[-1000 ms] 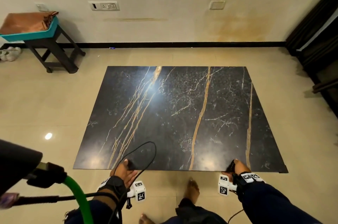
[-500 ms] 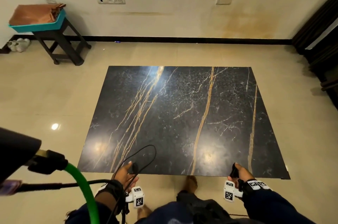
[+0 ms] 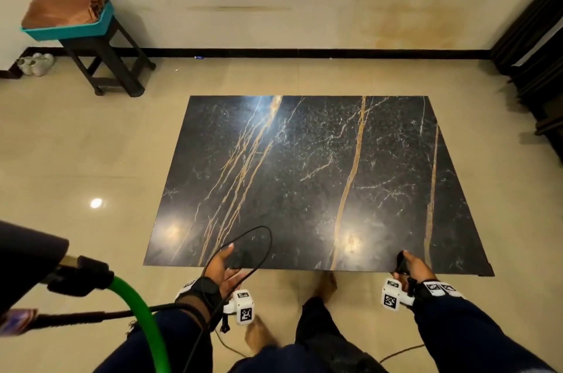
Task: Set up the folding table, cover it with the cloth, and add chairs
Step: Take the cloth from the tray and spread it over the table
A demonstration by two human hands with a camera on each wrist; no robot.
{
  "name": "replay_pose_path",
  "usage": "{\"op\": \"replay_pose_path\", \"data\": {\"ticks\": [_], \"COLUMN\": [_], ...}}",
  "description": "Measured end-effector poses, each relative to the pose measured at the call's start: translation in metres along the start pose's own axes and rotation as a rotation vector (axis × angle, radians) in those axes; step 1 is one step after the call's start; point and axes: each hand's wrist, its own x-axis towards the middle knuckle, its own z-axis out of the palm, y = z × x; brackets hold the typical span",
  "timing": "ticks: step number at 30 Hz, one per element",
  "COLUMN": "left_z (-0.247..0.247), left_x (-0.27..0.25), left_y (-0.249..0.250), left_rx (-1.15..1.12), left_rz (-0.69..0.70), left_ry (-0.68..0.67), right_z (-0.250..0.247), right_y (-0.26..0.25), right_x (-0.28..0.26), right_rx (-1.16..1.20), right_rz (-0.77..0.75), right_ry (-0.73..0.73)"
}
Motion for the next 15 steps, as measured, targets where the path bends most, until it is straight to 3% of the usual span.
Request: {"op": "replay_pose_path", "data": {"ticks": [7,9,11,12,15], "left_z": [-0.023,-0.026,-0.026,-0.025,-0.017], "left_x": [0.000,-0.003,-0.002,-0.003,-0.008], "left_y": [-0.021,-0.027,-0.034,-0.036,-0.045], "left_rx": [0.042,0.165,0.413,0.597,1.079], "left_rz": [0.045,0.118,0.264,0.343,0.580], "left_ry": [-0.017,0.019,0.116,0.173,0.260], "right_z": [-0.013,-0.020,-0.022,-0.019,-0.006], "right_y": [0.010,0.011,0.009,0.008,0.009], "right_x": [-0.028,-0.033,-0.040,-0.043,-0.041], "right_rx": [-0.086,-0.242,-0.455,-0.517,-0.898], "right_rz": [-0.116,-0.221,-0.411,-0.522,-0.725], "right_ry": [0.052,0.195,0.371,0.384,0.249]}}
